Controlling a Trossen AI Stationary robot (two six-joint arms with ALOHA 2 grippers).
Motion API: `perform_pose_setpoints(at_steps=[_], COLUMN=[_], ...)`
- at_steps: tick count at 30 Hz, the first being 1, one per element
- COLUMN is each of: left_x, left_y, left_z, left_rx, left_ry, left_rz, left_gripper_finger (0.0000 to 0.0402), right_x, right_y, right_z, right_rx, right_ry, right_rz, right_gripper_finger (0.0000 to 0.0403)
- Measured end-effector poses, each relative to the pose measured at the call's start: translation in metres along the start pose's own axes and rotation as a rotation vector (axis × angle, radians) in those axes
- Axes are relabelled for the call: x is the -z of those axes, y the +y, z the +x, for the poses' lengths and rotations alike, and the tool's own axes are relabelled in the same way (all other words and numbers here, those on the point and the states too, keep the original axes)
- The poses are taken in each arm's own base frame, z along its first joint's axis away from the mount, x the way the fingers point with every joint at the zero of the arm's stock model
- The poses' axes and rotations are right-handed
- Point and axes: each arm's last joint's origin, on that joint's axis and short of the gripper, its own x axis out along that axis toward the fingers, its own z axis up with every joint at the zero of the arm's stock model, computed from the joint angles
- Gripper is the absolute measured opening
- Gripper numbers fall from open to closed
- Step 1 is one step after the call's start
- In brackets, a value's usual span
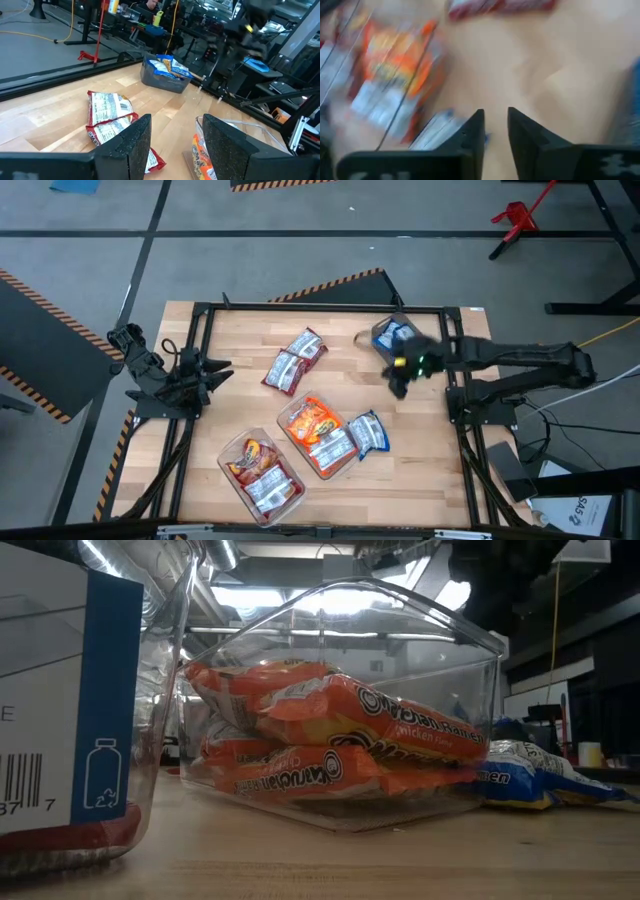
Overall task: Sort Maruchan noodles
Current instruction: Put the blue noodle pack into the black bin
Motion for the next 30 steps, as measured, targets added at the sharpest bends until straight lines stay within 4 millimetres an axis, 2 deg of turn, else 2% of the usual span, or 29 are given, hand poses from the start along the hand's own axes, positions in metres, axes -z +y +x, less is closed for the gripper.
perform_pose_setpoints(at_steps=[3, 6, 15, 22, 30], left_x=[0.0, 0.0, 0.001, 0.002, 0.003], left_y=[0.0, 0.0, 0.001, 0.001, 0.002], left_z=[0.0, 0.0, 0.0, 0.0, 0.0], left_rx=[0.001, 0.001, -0.001, 0.0, -0.002], left_ry=[0.001, 0.001, 0.006, 0.013, 0.021], left_rz=[0.0, 0.002, 0.016, 0.027, 0.042], left_gripper_finger=[0.0172, 0.0172, 0.0172, 0.0172, 0.0172], right_x=[0.013, 0.029, 0.066, 0.084, 0.086], right_y=[0.024, 0.042, 0.069, 0.076, 0.079], right_z=[0.012, 0.026, 0.068, 0.093, 0.107], right_rx=[-0.04, -0.006, 0.219, 0.307, 0.311], right_ry=[0.073, 0.148, 0.224, 0.251, 0.232], right_rz=[-0.01, -0.009, 0.159, 0.244, 0.277], right_gripper_finger=[0.0111, 0.0149, 0.0236, 0.026, 0.0264])
